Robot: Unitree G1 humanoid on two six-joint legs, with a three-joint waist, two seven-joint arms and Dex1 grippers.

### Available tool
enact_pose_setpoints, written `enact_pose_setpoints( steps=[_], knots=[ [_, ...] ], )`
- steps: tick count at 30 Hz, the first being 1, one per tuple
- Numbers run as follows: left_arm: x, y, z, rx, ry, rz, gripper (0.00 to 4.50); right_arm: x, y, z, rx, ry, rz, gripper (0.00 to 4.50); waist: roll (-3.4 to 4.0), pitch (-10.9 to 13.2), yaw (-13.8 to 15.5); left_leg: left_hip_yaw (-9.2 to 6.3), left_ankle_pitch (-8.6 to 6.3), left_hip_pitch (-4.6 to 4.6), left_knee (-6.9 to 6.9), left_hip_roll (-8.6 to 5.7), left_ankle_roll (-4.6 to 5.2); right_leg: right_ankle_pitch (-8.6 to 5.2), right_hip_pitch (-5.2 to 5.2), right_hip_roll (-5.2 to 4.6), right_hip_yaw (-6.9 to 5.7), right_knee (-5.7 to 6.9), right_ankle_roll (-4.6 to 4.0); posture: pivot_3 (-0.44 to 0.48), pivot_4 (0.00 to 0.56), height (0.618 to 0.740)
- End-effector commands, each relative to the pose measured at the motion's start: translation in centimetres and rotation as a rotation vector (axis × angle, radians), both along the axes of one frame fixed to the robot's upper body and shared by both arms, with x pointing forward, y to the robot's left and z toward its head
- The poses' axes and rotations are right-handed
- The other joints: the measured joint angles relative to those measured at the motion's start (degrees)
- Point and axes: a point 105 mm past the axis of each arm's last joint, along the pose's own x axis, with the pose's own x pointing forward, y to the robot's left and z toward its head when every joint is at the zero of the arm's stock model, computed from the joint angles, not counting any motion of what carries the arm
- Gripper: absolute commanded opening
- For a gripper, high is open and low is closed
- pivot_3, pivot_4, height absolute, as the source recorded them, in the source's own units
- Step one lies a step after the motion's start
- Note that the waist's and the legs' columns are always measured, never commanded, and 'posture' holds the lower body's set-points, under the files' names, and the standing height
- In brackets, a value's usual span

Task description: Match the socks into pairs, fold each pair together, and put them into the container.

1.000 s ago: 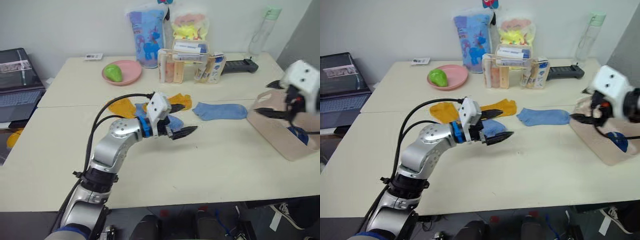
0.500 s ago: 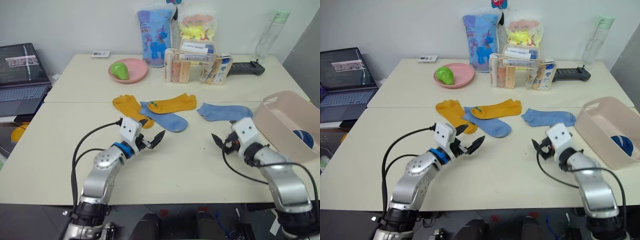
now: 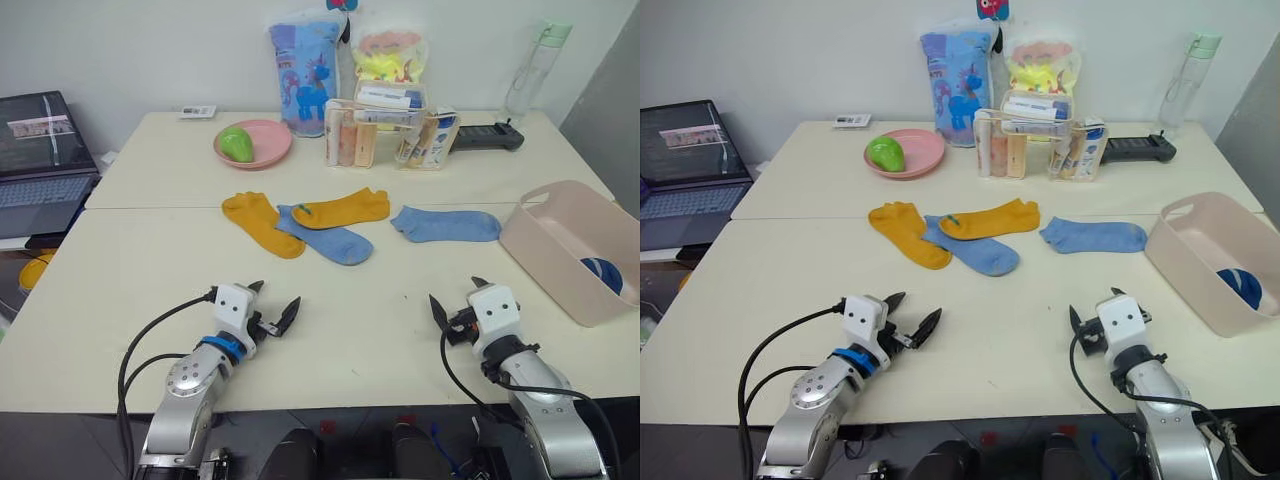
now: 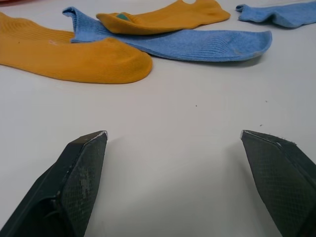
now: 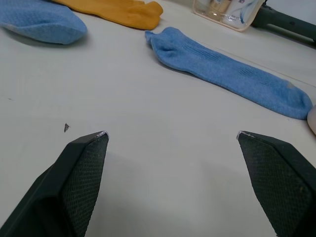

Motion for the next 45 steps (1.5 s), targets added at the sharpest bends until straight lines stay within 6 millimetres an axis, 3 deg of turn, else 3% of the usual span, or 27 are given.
enact_pose_setpoints(
  steps=[1, 7, 13, 17, 24, 33, 39, 42, 45],
  knots=[
    [-0.3, -0.1, 1.2, 0.018, -0.061, -0.012, 4.50, 0.3, -0.9, 1.6, 0.020, -0.057, -0.037, 4.49, 0.02, -0.01, -0.08, 0.00, 0.00, 0.00, 0.00, 0.00, 0.00, 0.00, 0.00, 0.00, 0.01, 0.00, 0.00, 0.000, 0.150, 0.740],
    [-0.3, -0.6, 1.5, 0.013, -0.070, -0.028, 4.50, 0.9, -0.5, 1.9, -0.021, -0.056, 0.029, 4.49, 0.02, -0.01, -0.08, 0.00, 0.00, 0.00, 0.00, -0.01, 0.00, 0.00, 0.01, 0.00, 0.00, -0.01, 0.00, 0.000, 0.150, 0.740],
    [-0.2, -0.7, 2.1, 0.025, -0.095, -0.051, 4.50, 2.0, 0.8, 3.5, -0.065, -0.068, 0.134, 4.49, 0.02, -0.01, -0.21, 0.01, 0.00, 0.00, 0.00, 0.00, 0.00, 0.00, 0.01, 0.00, -0.01, 0.00, 0.00, 0.000, 0.150, 0.740],
    [0.2, -1.7, 4.7, -0.027, -0.146, -0.114, 4.50, 4.1, 1.9, 4.6, -0.120, -0.090, 0.200, 4.49, 0.02, -0.01, -0.31, 0.02, 0.00, -0.01, 0.01, -0.02, 0.00, 0.00, 0.01, 0.00, -0.02, 0.00, 0.00, 0.000, 0.150, 0.740],
    [0.4, -4.6, 10.4, -0.036, -0.231, -0.336, 4.50, 8.3, 1.7, 5.0, -0.144, -0.050, 0.171, 4.49, 0.01, -0.01, -0.56, 0.02, 0.00, -0.04, 0.02, -0.02, 0.00, 0.00, 0.01, 0.00, -0.04, -0.01, -0.01, 0.000, 0.150, 0.740],
    [0.2, -6.5, 13.0, -0.034, -0.257, -0.463, 4.50, 13.7, 3.3, 4.2, -0.173, 0.027, 0.173, 4.49, 0.02, -0.01, -1.76, 0.07, 0.00, -0.04, 0.02, 0.04, 0.00, 0.00, -0.03, 0.00, -0.01, -0.02, -0.01, 0.000, 0.150, 0.740],
    [-0.1, -6.7, 13.1, -0.031, -0.259, -0.460, 4.50, 15.3, 4.2, 3.5, -0.138, 0.059, 0.187, 4.49, 0.02, -0.01, -2.15, 0.07, 0.01, -0.08, 0.02, 0.03, 0.00, 0.00, -0.04, -0.02, -0.01, -0.10, -0.01, 0.000, 0.150, 0.740],
    [-0.1, -6.7, 13.1, -0.034, -0.265, -0.445, 4.50, 15.9, 4.2, 3.3, -0.122, 0.075, 0.181, 3.84, 0.02, -0.01, -2.41, 0.10, 0.01, -0.06, 0.03, 0.03, 0.00, 0.00, -0.04, -0.02, 0.03, -0.06, -0.02, 0.000, 0.150, 0.740],
    [-0.3, -6.8, 12.9, -0.035, -0.263, -0.442, 4.50, 15.8, 4.2, 3.3, -0.121, 0.067, 0.190, 2.81, 0.03, -0.01, -2.38, 0.05, 0.00, -0.08, 0.02, 0.04, 0.00, 0.00, -0.04, -0.02, -0.01, -0.08, -0.01, 0.000, 0.150, 0.740]
  ],
)
